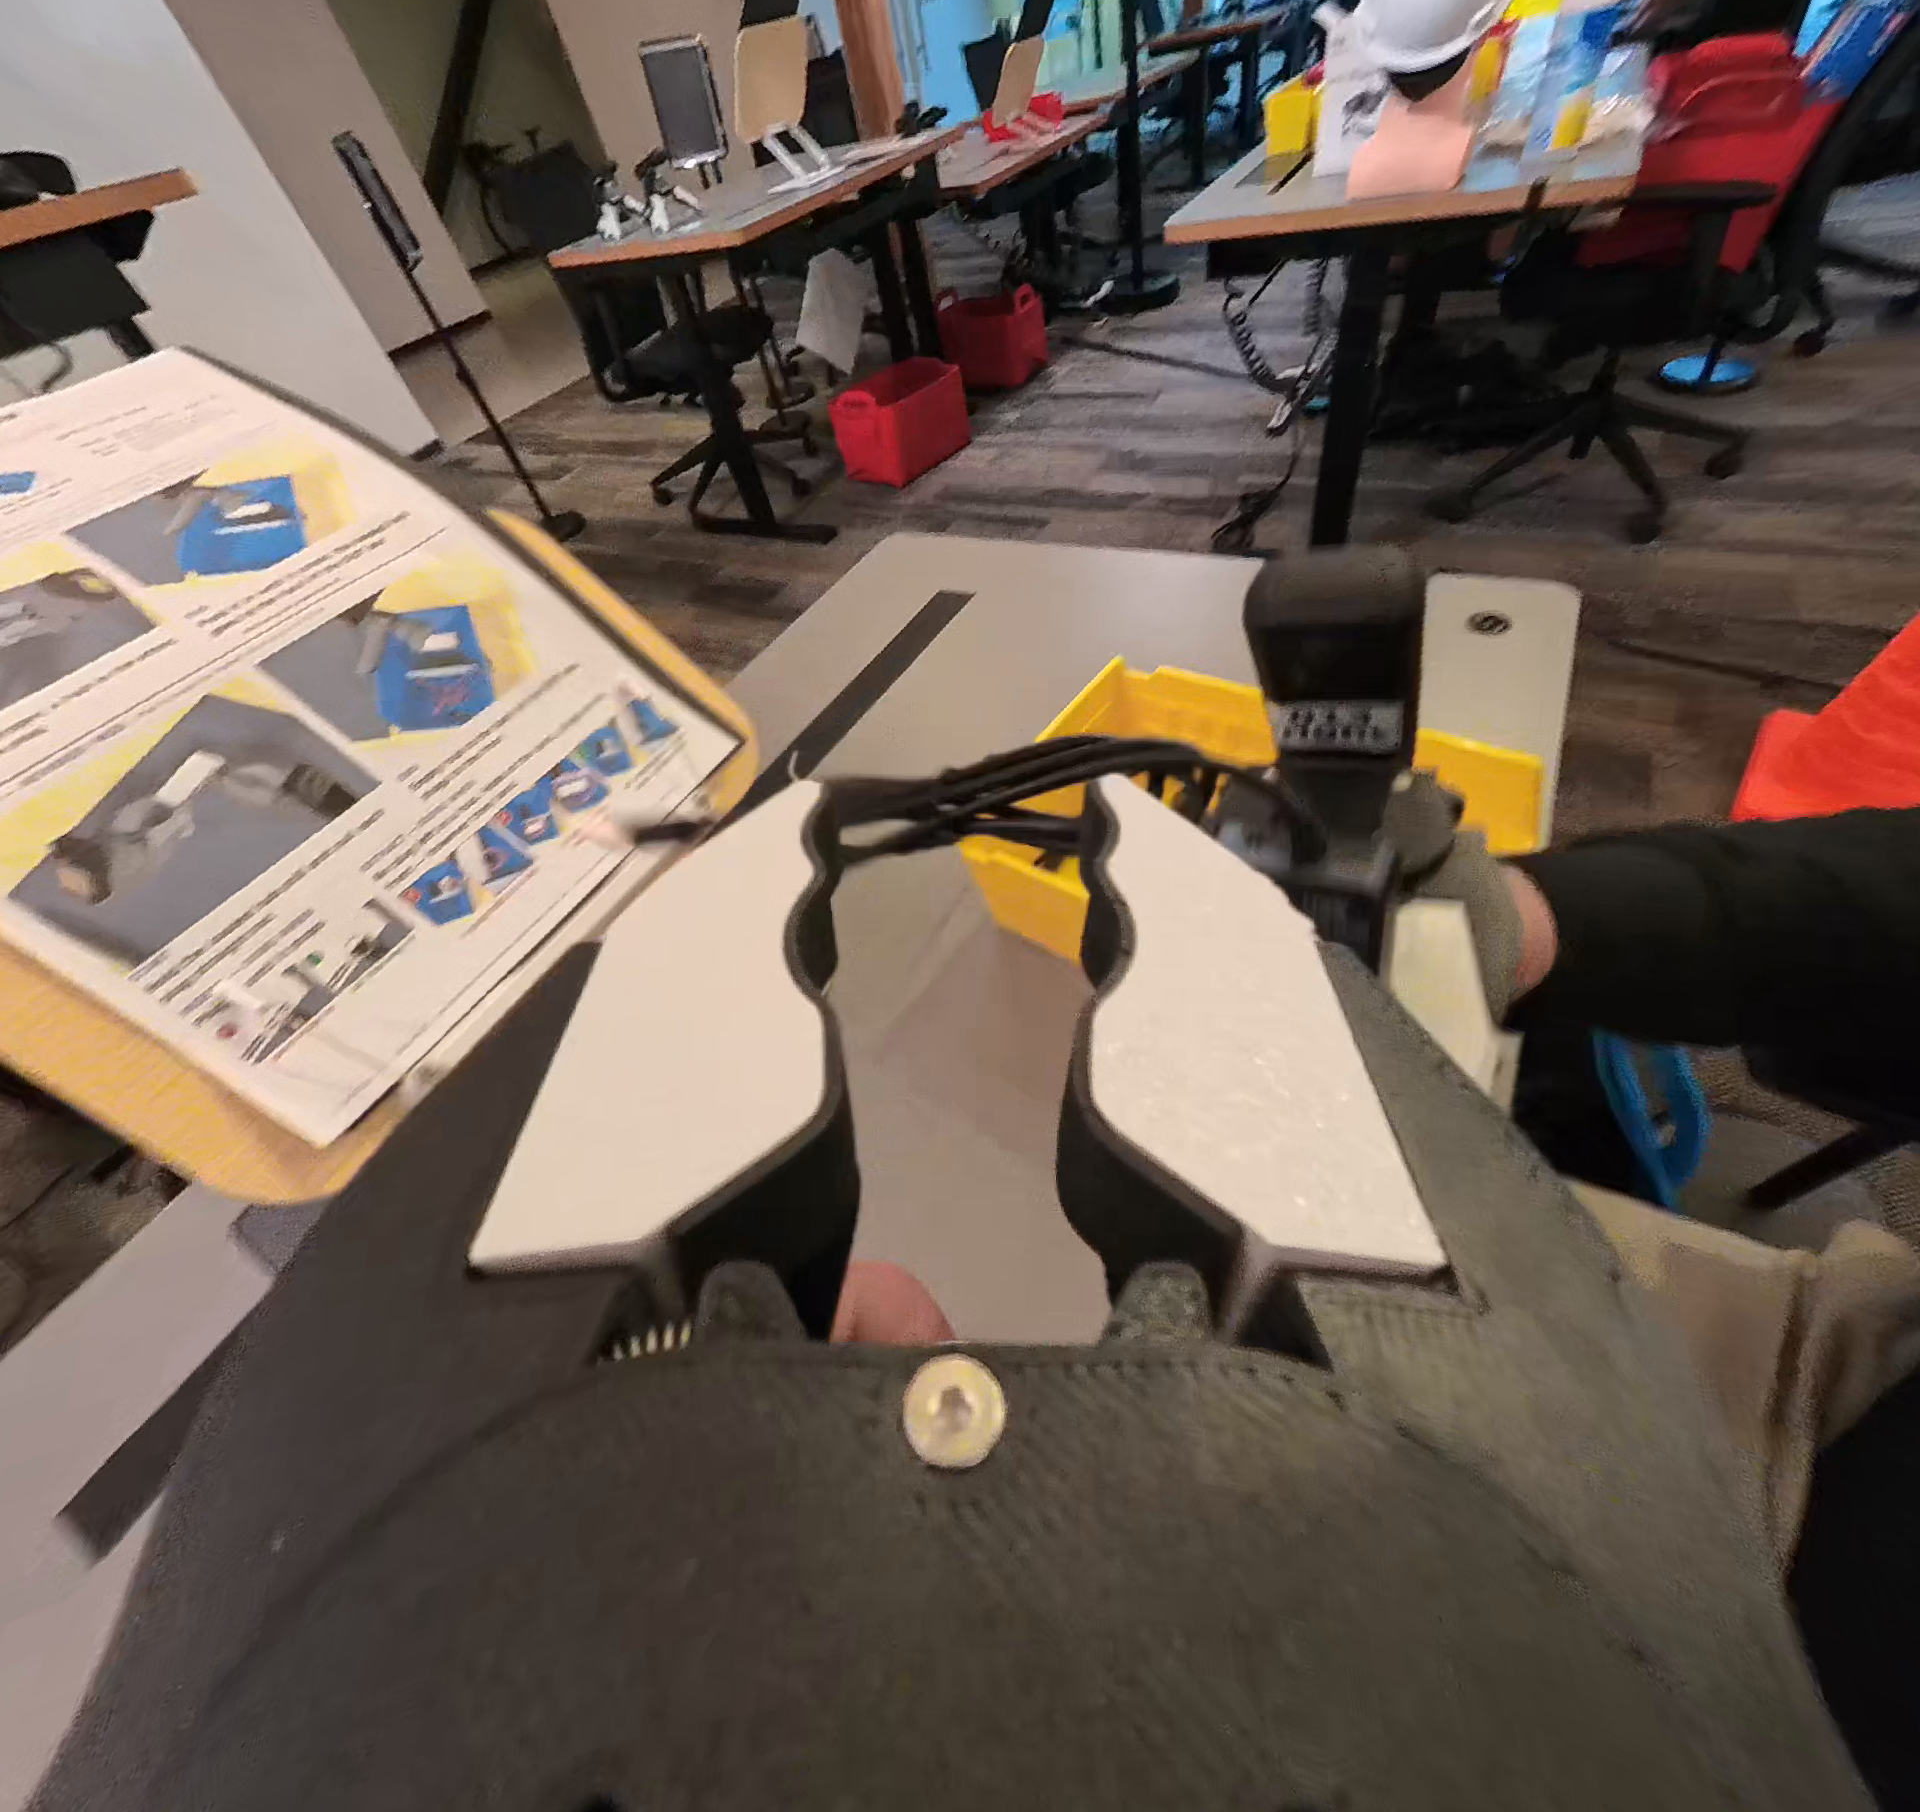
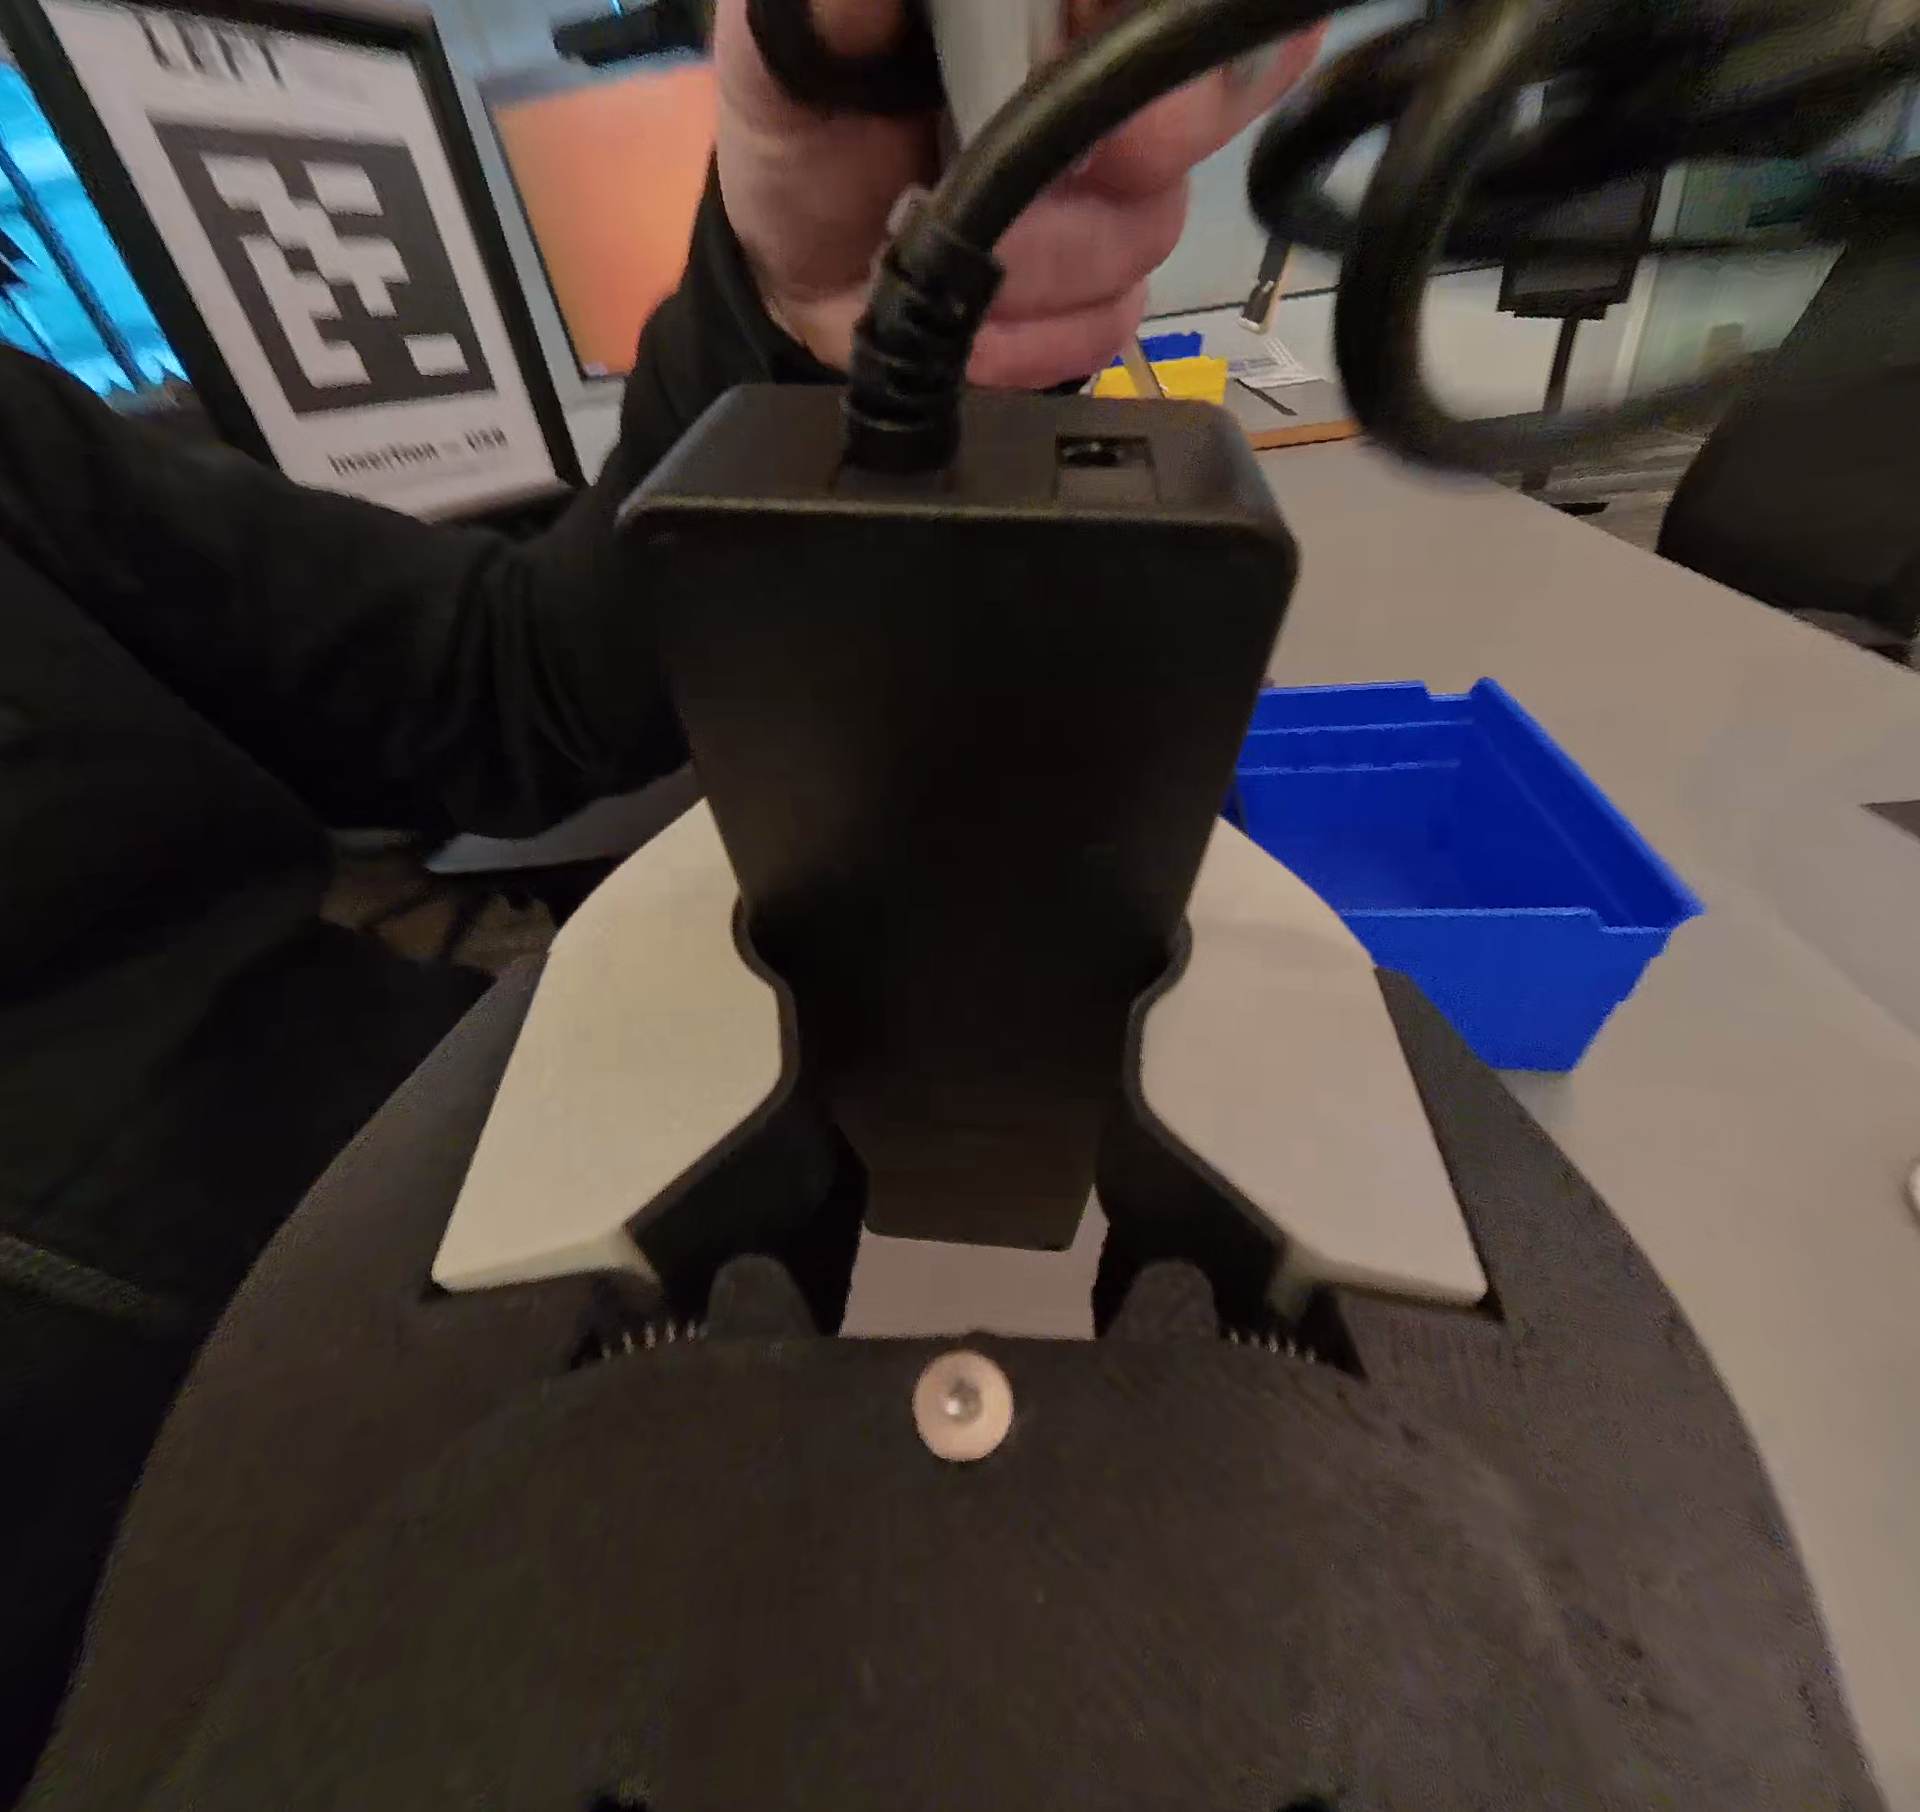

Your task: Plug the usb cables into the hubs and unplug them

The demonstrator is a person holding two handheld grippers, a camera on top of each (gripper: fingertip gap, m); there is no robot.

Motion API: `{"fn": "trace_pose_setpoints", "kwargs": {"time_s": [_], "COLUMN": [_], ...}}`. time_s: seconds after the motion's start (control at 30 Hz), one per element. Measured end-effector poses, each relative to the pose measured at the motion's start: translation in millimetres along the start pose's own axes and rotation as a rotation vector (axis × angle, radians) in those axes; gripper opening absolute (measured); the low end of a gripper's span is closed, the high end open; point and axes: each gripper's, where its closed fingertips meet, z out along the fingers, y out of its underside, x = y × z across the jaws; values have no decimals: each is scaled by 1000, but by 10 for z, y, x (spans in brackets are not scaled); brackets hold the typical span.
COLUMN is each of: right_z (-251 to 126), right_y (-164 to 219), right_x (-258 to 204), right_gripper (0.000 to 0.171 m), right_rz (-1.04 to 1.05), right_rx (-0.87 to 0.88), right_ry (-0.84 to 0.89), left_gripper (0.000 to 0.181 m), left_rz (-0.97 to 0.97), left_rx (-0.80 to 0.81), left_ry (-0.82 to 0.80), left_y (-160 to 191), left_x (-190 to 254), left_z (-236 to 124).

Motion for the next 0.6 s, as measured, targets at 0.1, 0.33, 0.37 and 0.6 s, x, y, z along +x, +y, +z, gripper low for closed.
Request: {"fn": "trace_pose_setpoints", "kwargs": {"time_s": [0.1, 0.33, 0.37, 0.6], "right_z": [-90, -154, -152, -48], "right_y": [19, 58, 59, 211], "right_x": [66, 100, 92, 116], "right_gripper": [65, 64, 65, 65], "right_rz": [55, 73, 80, 111], "right_rx": [27, 6, 10, -42], "right_ry": [4, 47, 43, 51], "left_gripper": [48, 39, 37, 28], "left_rz": [75, 245, 241, 235], "left_rx": [-103, -614, -681, -1035], "left_ry": [-91, -216, -210, -183], "left_y": [333, 1853, 2084, 3330], "left_x": [-171, -525, -527, -444], "left_z": [-192, -902, -1012, -1492]}}
